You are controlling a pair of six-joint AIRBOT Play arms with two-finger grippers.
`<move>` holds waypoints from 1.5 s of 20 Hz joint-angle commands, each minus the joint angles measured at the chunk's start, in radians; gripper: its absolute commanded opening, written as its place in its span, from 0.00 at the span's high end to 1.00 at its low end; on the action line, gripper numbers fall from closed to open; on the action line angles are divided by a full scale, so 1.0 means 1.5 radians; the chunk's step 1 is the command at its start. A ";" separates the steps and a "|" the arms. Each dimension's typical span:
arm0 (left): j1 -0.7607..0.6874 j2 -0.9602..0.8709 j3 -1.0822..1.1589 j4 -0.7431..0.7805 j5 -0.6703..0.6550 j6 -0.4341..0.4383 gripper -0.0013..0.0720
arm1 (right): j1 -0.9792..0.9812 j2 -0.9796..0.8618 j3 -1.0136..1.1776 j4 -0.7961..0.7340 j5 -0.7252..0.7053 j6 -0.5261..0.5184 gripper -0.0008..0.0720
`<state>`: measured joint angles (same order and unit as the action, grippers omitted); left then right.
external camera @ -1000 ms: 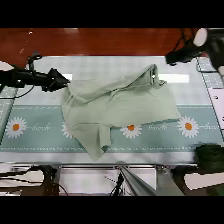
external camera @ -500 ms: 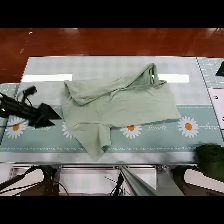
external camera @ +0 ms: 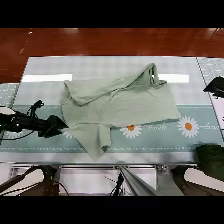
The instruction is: Fold the shirts.
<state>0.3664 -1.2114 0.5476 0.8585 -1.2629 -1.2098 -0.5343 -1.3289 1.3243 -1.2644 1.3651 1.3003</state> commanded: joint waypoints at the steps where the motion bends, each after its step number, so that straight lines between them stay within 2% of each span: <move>1: -0.033 -0.006 -0.007 -0.060 0.088 0.001 0.15 | -0.003 0.001 -0.012 0.019 -0.024 -0.014 0.19; 5: -0.131 -0.072 -0.006 -0.110 0.133 0.001 0.16 | -0.003 0.001 -0.012 0.019 -0.028 -0.015 0.19; 6: -0.154 -0.093 -0.005 -0.114 0.145 -0.005 0.22 | -0.003 0.001 -0.012 0.019 -0.026 -0.015 0.19; 8: -0.167 -0.116 -0.004 -0.114 0.152 -0.011 0.82 | -0.003 0.001 -0.012 0.013 -0.022 -0.016 0.19; 9: -0.163 -0.114 -0.004 -0.113 0.151 -0.011 0.91 | -0.003 0.001 -0.012 -0.002 -0.020 -0.016 0.19; 10: -0.155 -0.112 -0.004 -0.114 0.149 -0.011 0.94 | -0.004 0.001 -0.014 -0.023 -0.019 -0.015 0.22; 11: -0.146 -0.110 -0.004 -0.114 0.144 -0.009 0.94 | -0.009 0.001 -0.022 -0.031 -0.017 -0.015 0.28; 12: -0.138 -0.107 -0.004 -0.114 0.139 -0.008 0.94 | -0.020 0.001 -0.040 -0.025 -0.012 -0.015 0.28; 17: -0.123 -0.097 -0.004 -0.114 0.117 0.014 0.94 | -0.093 -0.018 -0.167 0.077 0.007 -0.042 0.22; 19: -0.123 -0.096 -0.004 -0.114 0.113 0.014 0.94 | -0.095 -0.040 -0.187 0.080 0.016 -0.042 0.22; 24: -0.123 -0.095 -0.004 -0.114 0.113 0.014 0.94 | -0.095 -0.096 -0.211 0.177 -0.018 -0.043 0.22; 30: -0.123 -0.095 -0.004 -0.114 0.114 0.014 0.94 | -0.050 -0.151 -0.211 0.174 -0.036 -0.043 0.22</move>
<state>0.1806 -1.3552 0.5407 0.6903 -1.0874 -1.1889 -0.6441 -1.5166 1.0100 -1.0168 1.3308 1.2366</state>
